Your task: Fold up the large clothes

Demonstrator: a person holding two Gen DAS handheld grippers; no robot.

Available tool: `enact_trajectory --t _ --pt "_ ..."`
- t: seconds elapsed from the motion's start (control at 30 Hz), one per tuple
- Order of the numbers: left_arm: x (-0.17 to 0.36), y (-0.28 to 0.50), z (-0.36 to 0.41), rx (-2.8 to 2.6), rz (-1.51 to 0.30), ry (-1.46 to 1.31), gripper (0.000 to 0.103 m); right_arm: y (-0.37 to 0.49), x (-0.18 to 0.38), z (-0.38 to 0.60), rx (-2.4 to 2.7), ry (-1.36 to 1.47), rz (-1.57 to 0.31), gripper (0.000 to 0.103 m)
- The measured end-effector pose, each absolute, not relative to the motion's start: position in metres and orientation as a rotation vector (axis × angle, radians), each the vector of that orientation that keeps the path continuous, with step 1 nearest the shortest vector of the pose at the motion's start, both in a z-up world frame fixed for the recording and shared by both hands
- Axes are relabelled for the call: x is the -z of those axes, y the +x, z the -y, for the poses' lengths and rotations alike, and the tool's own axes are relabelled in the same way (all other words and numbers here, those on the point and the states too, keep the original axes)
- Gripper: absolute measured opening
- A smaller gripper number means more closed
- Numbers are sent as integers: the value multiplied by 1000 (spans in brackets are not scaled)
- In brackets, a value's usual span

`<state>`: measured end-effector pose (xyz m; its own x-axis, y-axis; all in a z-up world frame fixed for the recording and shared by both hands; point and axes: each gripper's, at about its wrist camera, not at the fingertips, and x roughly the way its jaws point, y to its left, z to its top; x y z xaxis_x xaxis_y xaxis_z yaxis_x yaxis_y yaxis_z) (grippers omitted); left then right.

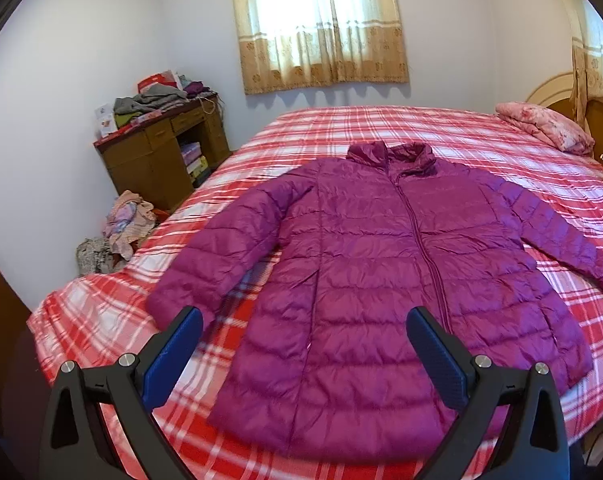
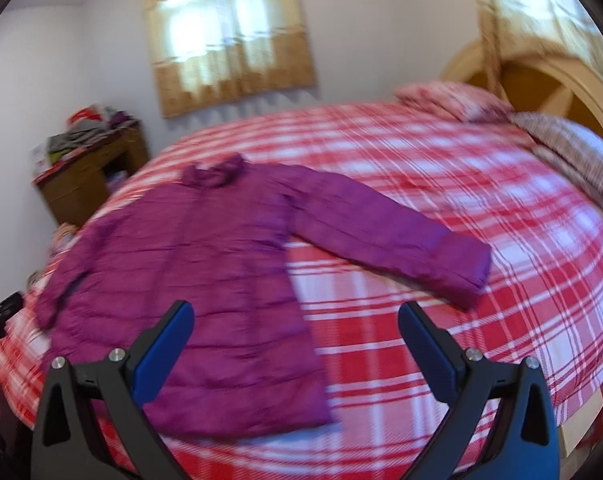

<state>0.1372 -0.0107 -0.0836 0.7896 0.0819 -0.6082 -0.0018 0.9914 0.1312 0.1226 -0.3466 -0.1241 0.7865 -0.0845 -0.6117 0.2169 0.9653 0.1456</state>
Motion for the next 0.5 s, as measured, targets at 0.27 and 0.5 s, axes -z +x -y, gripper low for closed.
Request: enact_trajectory --t 0.27,0.5 --pt "117 206 32 -40 -702 177 102 153 177 447 387 363 -744 95" --pt "138 246 41 -62 -729 215 102 157 200 507 525 454 -753 93"
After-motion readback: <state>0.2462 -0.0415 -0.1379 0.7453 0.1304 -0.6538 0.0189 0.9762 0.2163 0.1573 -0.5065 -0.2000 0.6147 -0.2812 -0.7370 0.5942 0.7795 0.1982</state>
